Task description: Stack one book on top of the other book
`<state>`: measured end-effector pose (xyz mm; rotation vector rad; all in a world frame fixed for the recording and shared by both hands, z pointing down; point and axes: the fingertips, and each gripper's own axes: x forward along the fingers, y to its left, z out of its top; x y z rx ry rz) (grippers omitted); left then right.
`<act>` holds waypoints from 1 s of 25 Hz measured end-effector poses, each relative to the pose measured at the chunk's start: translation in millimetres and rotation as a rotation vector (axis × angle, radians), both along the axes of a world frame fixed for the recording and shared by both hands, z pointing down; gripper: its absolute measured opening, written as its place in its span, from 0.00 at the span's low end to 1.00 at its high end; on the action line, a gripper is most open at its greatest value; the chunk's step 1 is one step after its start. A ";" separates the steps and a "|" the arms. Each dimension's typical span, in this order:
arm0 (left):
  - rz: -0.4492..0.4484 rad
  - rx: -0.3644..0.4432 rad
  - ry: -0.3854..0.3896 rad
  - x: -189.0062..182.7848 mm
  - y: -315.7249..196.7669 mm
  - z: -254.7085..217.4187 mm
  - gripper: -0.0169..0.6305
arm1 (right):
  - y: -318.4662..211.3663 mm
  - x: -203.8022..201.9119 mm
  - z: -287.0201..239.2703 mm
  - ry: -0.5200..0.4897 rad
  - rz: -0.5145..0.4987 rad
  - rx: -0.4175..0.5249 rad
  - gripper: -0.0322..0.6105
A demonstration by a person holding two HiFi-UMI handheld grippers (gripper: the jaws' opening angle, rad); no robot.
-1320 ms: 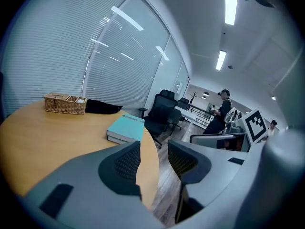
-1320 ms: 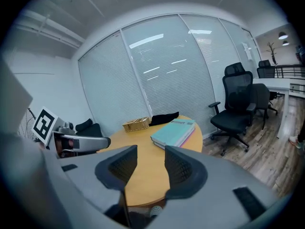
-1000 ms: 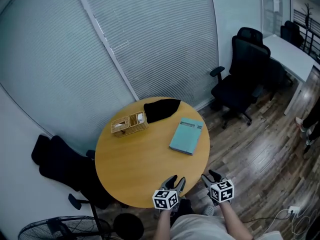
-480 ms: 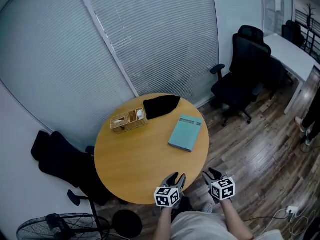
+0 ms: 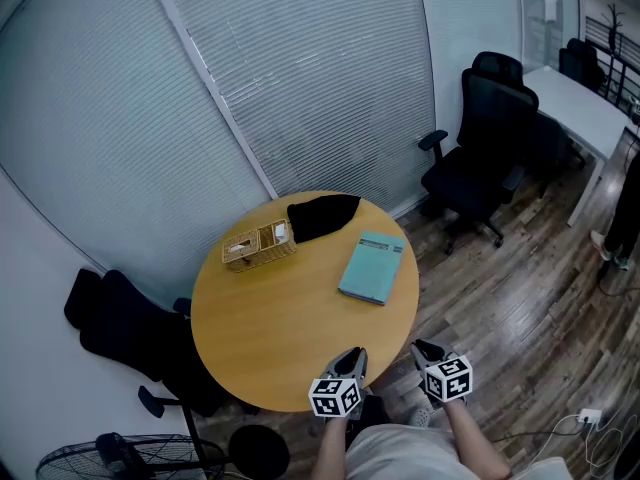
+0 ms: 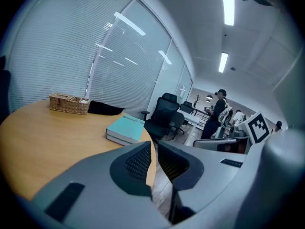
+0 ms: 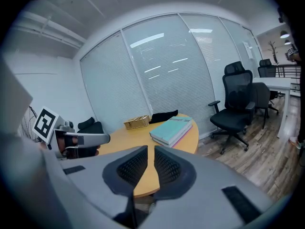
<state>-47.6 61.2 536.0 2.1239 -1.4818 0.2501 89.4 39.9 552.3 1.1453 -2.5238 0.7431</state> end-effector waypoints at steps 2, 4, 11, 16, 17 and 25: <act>-0.001 0.006 0.000 -0.8 -0.4 -1.4 0.11 | 0.7 -0.7 0.0 -0.003 -0.001 0.000 0.12; -0.001 0.008 0.009 -1.0 -0.5 -2.8 0.08 | 1.1 -0.6 -1.1 -0.008 -0.001 0.002 0.10; -0.001 0.002 0.026 -2.7 1.6 -2.7 0.07 | 2.3 -1.5 -1.8 -0.008 -0.009 0.009 0.08; -0.003 0.002 0.027 -0.3 0.4 -2.0 0.07 | 0.8 2.3 -1.3 -0.007 -0.009 0.009 0.08; -0.001 0.003 0.027 0.0 0.2 -2.1 0.07 | 0.7 2.7 -1.3 -0.008 -0.008 0.008 0.08; -0.001 0.005 0.028 0.7 -0.9 -3.0 0.07 | 0.5 5.2 -0.9 -0.012 -0.006 0.004 0.08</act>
